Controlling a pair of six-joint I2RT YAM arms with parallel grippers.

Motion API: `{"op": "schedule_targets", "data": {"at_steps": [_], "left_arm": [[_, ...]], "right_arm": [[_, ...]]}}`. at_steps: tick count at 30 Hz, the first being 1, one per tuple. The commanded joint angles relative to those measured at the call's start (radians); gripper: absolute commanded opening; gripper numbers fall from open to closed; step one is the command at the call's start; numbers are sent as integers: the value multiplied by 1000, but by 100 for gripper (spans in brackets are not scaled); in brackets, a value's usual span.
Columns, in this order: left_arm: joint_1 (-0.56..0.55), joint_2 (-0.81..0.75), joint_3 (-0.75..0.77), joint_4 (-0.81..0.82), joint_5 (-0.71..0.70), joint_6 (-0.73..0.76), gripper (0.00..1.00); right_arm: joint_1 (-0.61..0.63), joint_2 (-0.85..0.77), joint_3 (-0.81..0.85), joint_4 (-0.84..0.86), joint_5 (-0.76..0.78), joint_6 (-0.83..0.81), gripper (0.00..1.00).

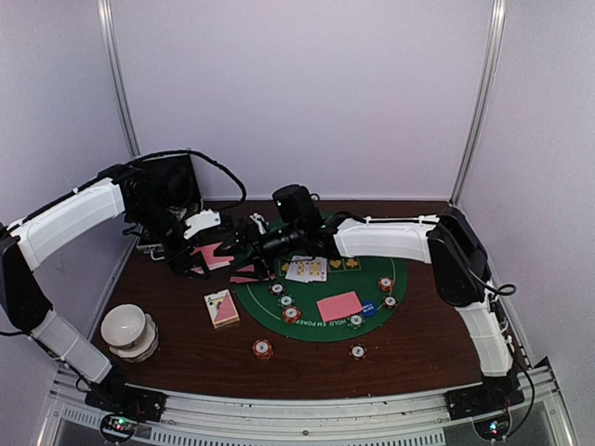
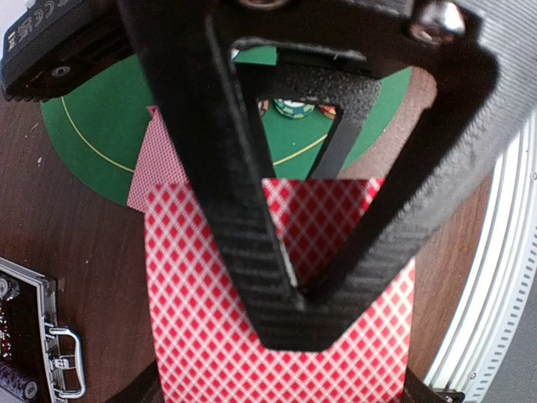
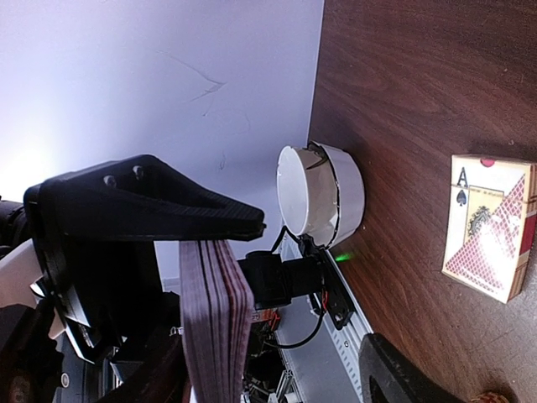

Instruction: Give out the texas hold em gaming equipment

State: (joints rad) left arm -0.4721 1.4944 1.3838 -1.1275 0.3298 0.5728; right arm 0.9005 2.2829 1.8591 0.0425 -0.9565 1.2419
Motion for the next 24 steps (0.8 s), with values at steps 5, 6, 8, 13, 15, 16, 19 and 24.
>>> {"op": "schedule_targets", "data": {"at_steps": [5, 6, 8, 13, 15, 16, 19, 24], "left_arm": [[7, -11, 11, 31, 25, 2, 0], [7, -11, 10, 29, 26, 1, 0], [7, -10, 9, 30, 27, 2, 0], [6, -11, 9, 29, 27, 1, 0], [7, -10, 8, 30, 25, 2, 0], [7, -10, 8, 30, 25, 2, 0], [6, -8, 8, 31, 27, 0, 0], [7, -5, 9, 29, 26, -1, 0]], "right_arm": [[-31, -54, -66, 46, -21, 4, 63], [-32, -58, -67, 46, -21, 3, 62], [-34, -64, -66, 40, -24, -2, 61], [-40, -79, -65, 20, -27, -17, 59], [-41, -86, -60, 12, -26, -24, 59], [-41, -88, -54, 11, -26, -23, 58], [-41, -80, -29, 13, -23, -13, 58], [-41, -54, 6, 39, -25, 16, 52]]}}
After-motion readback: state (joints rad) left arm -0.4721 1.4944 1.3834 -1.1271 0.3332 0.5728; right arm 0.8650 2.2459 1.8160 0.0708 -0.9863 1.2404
